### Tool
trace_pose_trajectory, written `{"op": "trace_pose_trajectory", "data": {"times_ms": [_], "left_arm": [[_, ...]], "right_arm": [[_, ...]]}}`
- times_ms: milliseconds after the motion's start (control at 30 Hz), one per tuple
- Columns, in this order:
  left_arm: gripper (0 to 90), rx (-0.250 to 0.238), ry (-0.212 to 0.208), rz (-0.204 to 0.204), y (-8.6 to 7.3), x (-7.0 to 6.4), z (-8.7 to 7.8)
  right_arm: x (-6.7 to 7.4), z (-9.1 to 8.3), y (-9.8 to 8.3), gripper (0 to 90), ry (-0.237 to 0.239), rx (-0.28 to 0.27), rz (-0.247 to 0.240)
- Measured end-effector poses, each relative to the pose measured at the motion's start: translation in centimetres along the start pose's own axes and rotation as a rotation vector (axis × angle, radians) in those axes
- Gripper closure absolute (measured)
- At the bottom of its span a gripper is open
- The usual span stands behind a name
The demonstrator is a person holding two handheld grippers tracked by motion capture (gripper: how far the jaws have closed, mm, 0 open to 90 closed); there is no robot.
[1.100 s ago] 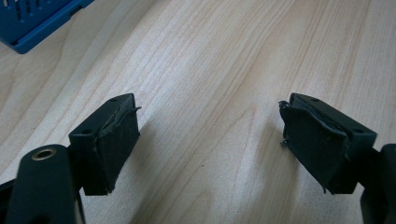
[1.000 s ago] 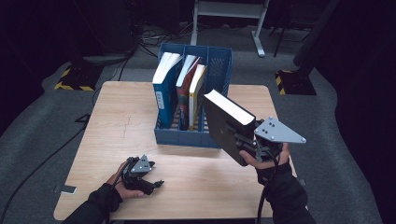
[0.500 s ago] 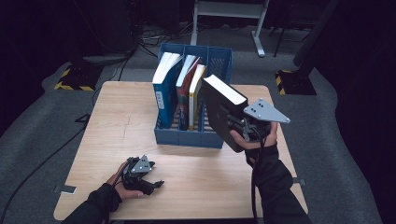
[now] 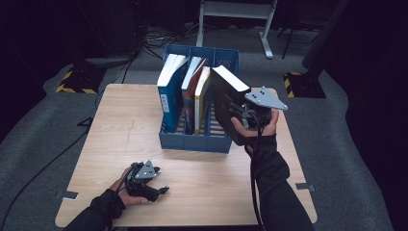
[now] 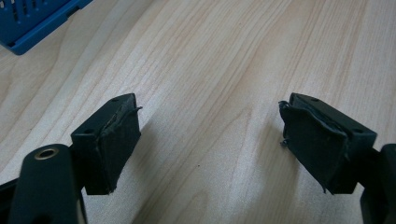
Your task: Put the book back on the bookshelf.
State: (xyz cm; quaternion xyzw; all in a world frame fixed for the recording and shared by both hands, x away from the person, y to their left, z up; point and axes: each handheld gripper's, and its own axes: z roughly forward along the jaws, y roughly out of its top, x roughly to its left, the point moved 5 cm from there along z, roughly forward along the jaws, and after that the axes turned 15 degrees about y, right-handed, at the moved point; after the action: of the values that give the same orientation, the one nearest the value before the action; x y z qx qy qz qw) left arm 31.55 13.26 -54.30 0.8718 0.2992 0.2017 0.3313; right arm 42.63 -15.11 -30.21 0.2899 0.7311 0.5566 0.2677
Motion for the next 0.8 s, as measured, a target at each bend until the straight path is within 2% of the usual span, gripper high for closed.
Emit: {"op": "trace_pose_trajectory", "data": {"times_ms": [133,333,800], "left_arm": [[19.0,0.0,-0.002,0.002,0.0,0.0,0.0],[19.0,0.0,-0.004,0.004,0.0,-0.1,0.0],[19.3,-0.003,-0.01,0.016,0.0,-0.1,0.0]], "right_arm": [[-0.6,0.9,-0.1,53.8,-0.023,0.0,0.035],[-1.1,2.0,-0.1,53.8,-0.066,-0.002,0.058],[-2.6,5.1,-0.7,53.7,-0.118,-0.007,0.134]]}}
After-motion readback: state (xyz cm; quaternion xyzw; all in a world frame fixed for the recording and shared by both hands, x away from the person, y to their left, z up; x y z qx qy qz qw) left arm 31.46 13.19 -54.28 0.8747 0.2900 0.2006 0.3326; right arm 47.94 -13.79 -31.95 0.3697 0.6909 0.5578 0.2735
